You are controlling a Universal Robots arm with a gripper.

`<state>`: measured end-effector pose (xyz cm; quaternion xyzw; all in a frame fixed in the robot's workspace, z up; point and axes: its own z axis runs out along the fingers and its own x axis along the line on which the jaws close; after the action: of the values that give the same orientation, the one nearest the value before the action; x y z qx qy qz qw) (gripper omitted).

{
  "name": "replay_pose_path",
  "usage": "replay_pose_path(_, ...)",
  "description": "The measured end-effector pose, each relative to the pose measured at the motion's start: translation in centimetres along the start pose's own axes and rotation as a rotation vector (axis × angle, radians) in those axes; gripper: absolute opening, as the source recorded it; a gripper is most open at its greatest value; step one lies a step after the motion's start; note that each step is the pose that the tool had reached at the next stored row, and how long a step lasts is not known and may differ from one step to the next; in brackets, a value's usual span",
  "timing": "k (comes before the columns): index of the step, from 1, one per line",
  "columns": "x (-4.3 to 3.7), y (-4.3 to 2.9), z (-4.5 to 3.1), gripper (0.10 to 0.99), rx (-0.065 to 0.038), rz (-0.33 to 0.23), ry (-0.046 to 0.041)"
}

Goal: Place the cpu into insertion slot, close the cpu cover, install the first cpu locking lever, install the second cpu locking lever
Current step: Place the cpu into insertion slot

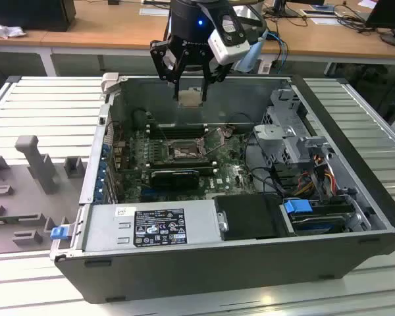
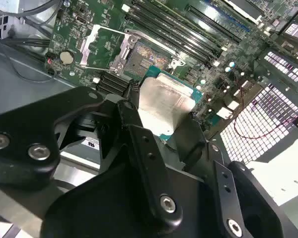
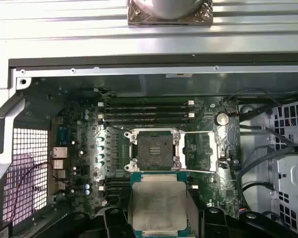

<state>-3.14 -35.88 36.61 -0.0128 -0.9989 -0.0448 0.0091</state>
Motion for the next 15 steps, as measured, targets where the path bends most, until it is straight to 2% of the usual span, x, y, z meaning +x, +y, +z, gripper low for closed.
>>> replay_pose_path(15,0.00,0.00,0.00,0.529,-0.001,0.027,-0.0025)
